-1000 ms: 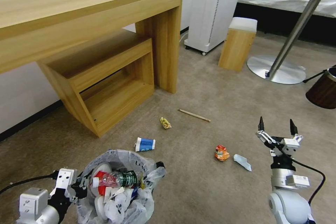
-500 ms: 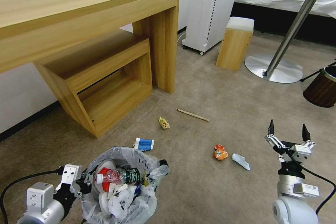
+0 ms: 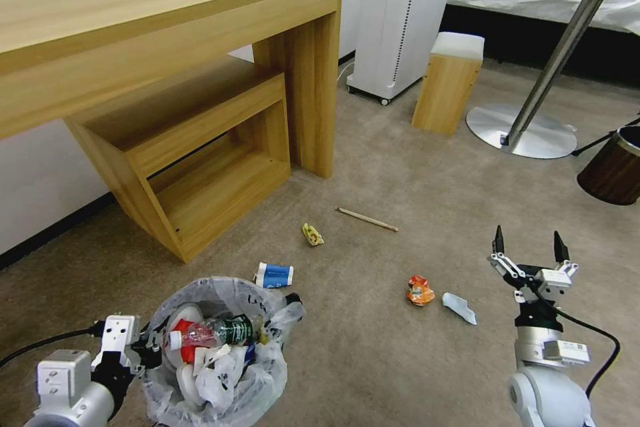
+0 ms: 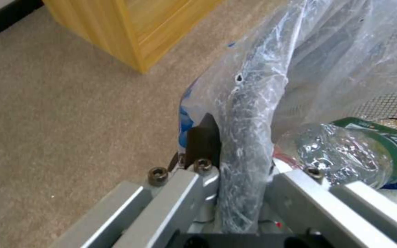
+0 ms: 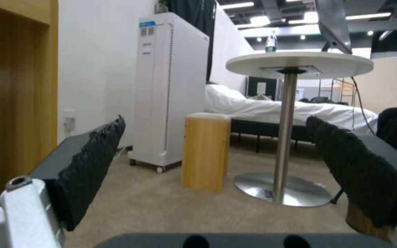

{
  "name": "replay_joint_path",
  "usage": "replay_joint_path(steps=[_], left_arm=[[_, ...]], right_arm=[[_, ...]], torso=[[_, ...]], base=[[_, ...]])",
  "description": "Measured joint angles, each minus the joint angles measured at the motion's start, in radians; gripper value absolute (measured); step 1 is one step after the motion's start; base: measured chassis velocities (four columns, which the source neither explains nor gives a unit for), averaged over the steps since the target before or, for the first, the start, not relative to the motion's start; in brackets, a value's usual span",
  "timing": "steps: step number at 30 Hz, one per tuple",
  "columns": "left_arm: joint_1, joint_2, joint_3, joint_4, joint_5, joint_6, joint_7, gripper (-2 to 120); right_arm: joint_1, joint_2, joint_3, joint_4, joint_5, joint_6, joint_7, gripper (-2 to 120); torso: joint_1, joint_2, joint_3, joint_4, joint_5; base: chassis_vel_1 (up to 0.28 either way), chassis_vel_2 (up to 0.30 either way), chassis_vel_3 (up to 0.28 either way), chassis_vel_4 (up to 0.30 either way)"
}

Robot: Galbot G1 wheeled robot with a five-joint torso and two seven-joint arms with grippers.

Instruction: Pick up the trash bin and place the garbage on the floor into it.

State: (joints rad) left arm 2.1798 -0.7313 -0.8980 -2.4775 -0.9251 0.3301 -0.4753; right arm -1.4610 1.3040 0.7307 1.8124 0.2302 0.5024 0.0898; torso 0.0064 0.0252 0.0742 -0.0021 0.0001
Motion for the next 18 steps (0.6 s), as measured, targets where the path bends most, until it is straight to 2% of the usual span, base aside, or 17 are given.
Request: replay_joint_path(steps=[18], left_arm=[[0.005,-0.033,0.023,0.006,0.038,-0.001,0.014,0]], right_arm=[[0.024,-0.025,-0.024,-0.026,0.015,0.001,0.001,100]], torso=[[0.000,0.000,0.000,0.0000,0.0000]], base=[[-0.006,0.007,0.007,-0.009]])
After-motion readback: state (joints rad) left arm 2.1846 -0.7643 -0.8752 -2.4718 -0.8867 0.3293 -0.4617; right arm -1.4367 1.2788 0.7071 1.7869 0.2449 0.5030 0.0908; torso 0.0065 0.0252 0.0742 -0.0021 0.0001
